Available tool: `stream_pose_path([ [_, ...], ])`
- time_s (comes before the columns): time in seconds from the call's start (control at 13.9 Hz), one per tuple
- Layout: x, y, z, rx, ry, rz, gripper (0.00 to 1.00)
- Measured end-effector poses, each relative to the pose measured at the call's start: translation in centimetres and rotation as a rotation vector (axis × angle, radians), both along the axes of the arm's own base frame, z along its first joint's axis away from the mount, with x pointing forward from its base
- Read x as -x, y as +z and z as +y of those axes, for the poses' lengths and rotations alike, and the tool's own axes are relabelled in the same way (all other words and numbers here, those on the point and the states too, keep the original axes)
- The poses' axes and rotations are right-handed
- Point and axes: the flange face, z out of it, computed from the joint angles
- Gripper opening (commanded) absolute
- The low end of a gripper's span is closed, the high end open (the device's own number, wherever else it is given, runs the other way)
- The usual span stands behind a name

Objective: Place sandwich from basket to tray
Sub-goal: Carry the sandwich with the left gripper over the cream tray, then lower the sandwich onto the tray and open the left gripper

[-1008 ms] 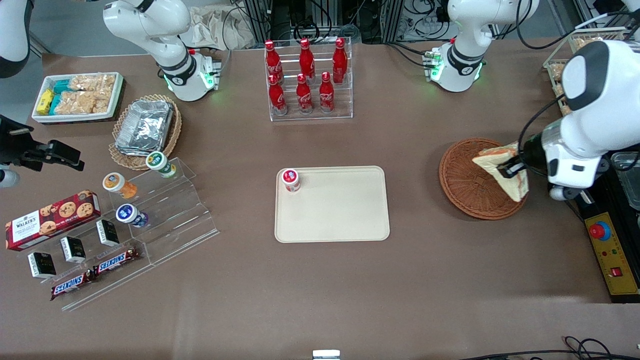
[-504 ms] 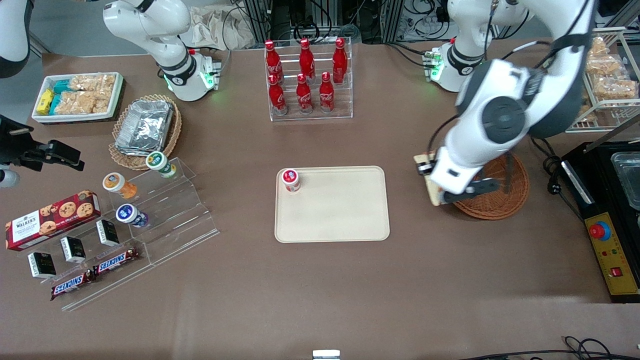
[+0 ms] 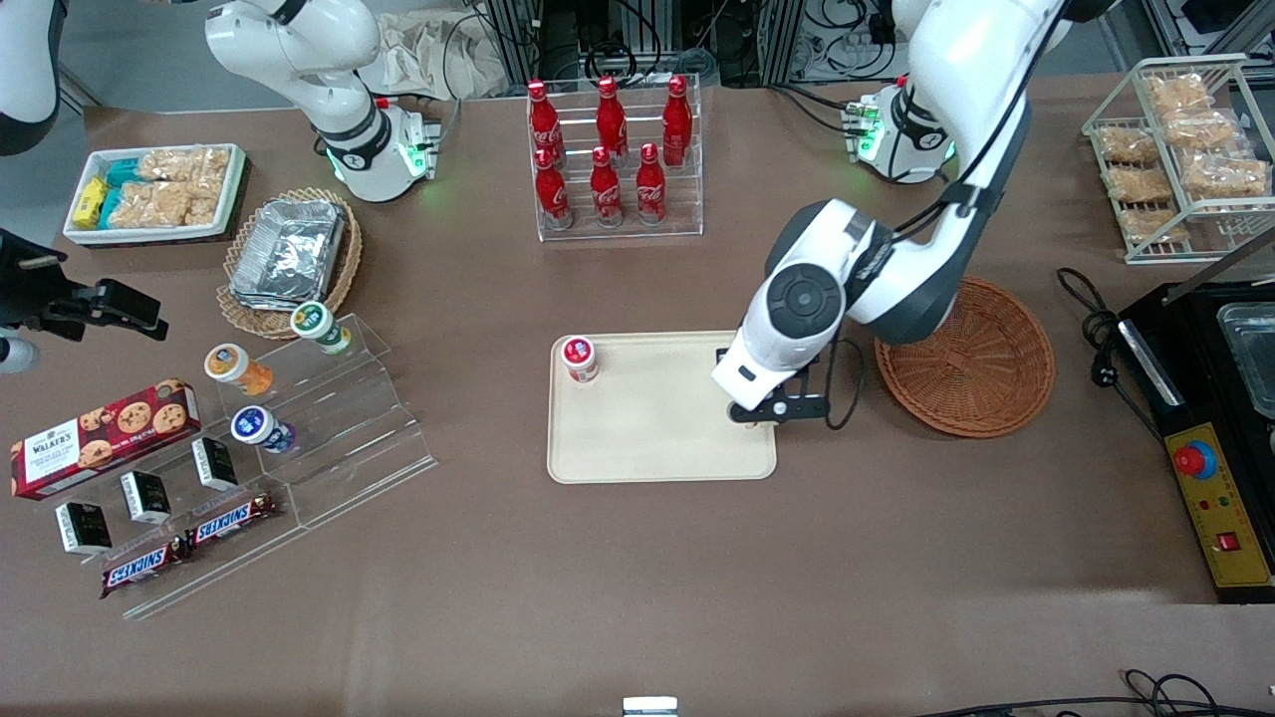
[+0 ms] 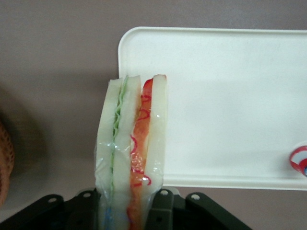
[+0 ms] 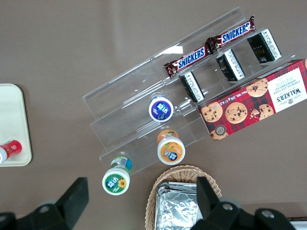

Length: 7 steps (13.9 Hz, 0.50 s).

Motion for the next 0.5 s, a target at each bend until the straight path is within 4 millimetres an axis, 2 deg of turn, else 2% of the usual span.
stream_pose_path([
  [0.22,0.4,-4.1,-1.1,-0.014,-0.029,0.017,0.34],
  [0.5,0.3,-8.2,-1.3,-0.027,-0.049,0.024,0.34],
])
